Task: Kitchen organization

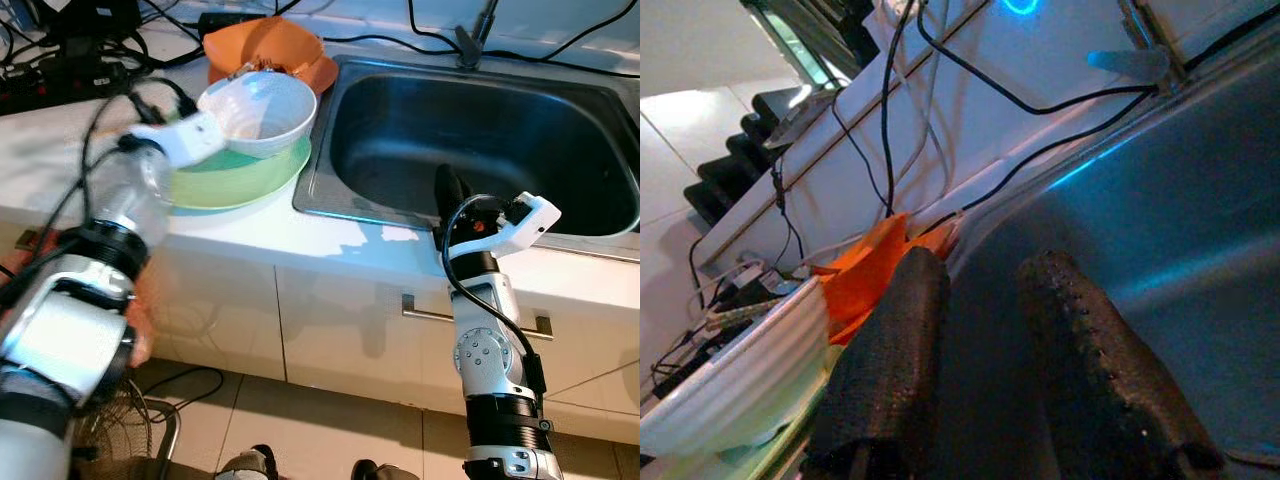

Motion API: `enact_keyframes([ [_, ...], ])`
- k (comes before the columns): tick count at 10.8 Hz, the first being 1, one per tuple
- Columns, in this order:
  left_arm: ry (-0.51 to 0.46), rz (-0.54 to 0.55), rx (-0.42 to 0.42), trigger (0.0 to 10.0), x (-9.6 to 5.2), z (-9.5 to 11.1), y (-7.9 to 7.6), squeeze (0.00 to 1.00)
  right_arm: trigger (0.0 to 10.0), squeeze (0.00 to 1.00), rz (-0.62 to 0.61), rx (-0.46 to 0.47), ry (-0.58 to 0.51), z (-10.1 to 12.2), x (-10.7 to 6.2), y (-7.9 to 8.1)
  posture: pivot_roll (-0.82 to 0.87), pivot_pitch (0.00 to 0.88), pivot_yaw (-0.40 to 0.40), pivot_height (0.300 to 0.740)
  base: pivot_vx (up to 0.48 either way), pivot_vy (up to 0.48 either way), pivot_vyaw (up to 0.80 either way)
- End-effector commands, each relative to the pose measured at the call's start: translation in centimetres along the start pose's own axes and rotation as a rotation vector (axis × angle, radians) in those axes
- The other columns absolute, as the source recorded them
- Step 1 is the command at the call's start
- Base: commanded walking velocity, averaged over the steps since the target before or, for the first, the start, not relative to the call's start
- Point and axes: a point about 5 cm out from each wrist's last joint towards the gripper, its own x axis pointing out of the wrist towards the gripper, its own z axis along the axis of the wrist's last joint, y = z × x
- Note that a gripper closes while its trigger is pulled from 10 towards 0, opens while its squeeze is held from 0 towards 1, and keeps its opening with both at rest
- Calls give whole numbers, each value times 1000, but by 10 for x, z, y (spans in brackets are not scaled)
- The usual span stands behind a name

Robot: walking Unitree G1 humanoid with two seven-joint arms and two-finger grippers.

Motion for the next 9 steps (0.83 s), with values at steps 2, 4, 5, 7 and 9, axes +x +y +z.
enact_keyframes([
  [2, -37, 65, 3, 10000, -1, 9, 20, 0, 10000, 0, -68, 25, 60, -13, -8, -12, 123, 141, -12, 740, 0, 0, 0],
  [4, -94, 147, -33, 10000, -5, 20, 40, 0, 10000, 0, -67, 27, 59, -13, -8, -12, 121, 139, -13, 740, 0, 0, 0],
  [5, -212, 323, -49, 10000, -16, 39, 72, 0, 10000, 0, -67, 26, 59, -13, -8, -12, 120, 137, -14, 740, 0, 0, 0],
  [7, -489, 625, -85, 10000, -48, 76, 120, 0, 10000, 0, -65, 25, 59, -13, -7, -12, 122, 133, -15, 740, 0, 0, 0],
  [9, -691, 620, -416, 10000, -65, 95, 122, 0, 10000, 0, -60, 24, 57, -13, -5, -11, 114, 126, -13, 740, 0, 0, 0],
])
